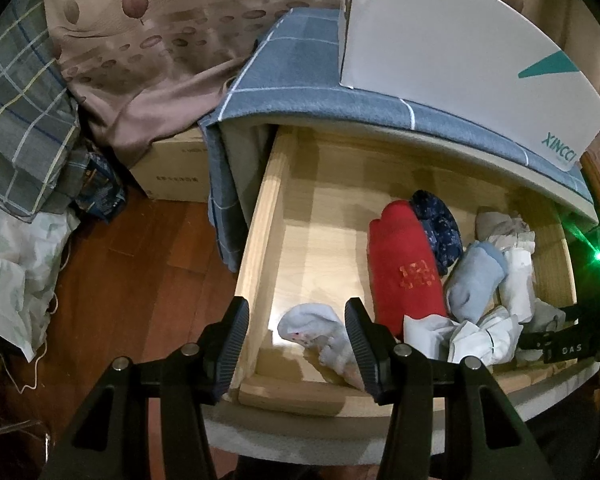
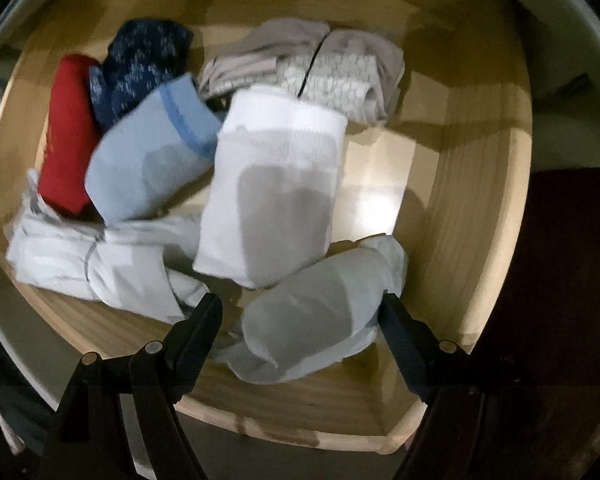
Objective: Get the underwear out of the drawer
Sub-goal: 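Move the right tool back into the drawer toward the light grey rolled garment, then grasp the light grey rolled garment with the right tool while the left tool moves into the drawer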
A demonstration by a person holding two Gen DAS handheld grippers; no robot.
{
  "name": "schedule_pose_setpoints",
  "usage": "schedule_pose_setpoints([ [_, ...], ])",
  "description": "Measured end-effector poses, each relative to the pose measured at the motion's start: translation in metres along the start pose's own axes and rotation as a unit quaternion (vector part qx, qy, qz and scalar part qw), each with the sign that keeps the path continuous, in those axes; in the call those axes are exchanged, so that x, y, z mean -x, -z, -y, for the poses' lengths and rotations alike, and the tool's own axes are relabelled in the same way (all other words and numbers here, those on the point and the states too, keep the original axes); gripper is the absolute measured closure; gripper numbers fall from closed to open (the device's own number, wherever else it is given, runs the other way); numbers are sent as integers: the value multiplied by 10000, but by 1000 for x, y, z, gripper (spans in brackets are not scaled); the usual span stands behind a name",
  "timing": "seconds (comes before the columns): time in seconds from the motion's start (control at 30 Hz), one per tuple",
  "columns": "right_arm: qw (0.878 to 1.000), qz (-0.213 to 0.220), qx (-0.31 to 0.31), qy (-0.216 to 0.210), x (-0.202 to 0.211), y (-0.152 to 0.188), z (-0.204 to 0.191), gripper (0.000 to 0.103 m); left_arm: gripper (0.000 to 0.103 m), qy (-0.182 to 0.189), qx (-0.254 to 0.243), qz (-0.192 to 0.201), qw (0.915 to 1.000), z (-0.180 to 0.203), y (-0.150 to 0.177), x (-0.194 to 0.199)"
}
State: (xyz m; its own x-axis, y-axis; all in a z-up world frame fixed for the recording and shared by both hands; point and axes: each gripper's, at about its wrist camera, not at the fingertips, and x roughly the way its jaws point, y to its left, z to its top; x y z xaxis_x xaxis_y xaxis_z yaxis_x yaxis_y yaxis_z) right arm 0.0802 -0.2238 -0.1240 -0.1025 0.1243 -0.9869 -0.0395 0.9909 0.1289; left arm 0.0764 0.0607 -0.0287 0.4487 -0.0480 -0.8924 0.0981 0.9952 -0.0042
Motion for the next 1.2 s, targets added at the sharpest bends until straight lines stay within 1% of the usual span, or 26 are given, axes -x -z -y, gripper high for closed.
schedule_pose_setpoints([
  [0.13, 9999, -92, 14, 129, -11, 11, -1, 30, 52, 135, -17, -160, 9998, -1, -1, -5],
  [0.17, 9999, -69, 20, 150, -17, 20, 1, 31, 52, 158, -35, -200, 9997, 0, -1, -6],
  [0.23, 9998, -42, 2, 195, -18, 23, 0, 37, 52, 170, -81, -275, 9994, 1, -1, -8],
  [0.3, 9994, 13, -37, 329, -19, 27, -10, 49, 52, 214, -135, -402, 9989, 3, -1, -12],
  [0.37, 9989, 82, -37, 464, -24, 25, -18, 52, 52, 275, -134, -545, 9980, 4, -2, -16],
  [0.47, 9987, 204, -182, 438, -26, 29, -19, 56, 52, 351, 33, -688, 9970, 2, -4, -20],
  [0.53, 9985, 296, -356, 301, -24, 35, -12, 58, 52, 467, 246, -848, 9950, -1, -5, -23],
  [0.57, 9982, 324, -435, 242, -7, 33, -6, 59, 52, 585, 374, -972, 9928, -3, -7, -25],
  [0.63, 9973, 362, -640, -5, -5, 37, 3, 59, 52, 705, 602, -1187, 9886, -4, -10, -30],
  [0.7, 9966, 430, -688, -110, -3, 40, 5, 59, 52, 782, 779, -1426, 9836, -3, -13, -35],
  [0.83, 9966, 434, -689, -126, -5, 42, 3, 59, 52, 868, 985, -1883, 9733, 2, -19, -46],
  [0.93, 9966, 448, -678, -159, -7, 42, 6, 59, 52, 921, 1176, -2205, 9639, 5, -21, -59],
  [0.97, 9964, 457, -687, -187, -7, 43, 7, 59, 52, 971, 1268, -2359, 9586, 6, -21, -65],
  [1.07, 9962, 473, -689, -237, -8, 40, 6, 58, 52, 986, 1478, -2625, 9484, 6, -20, -77],
  [1.2, 9962, 480, -674, -275, -7, 41, 6, 58, 52, 764, 1616, -2796, 9433, 6, -20, -88],
])
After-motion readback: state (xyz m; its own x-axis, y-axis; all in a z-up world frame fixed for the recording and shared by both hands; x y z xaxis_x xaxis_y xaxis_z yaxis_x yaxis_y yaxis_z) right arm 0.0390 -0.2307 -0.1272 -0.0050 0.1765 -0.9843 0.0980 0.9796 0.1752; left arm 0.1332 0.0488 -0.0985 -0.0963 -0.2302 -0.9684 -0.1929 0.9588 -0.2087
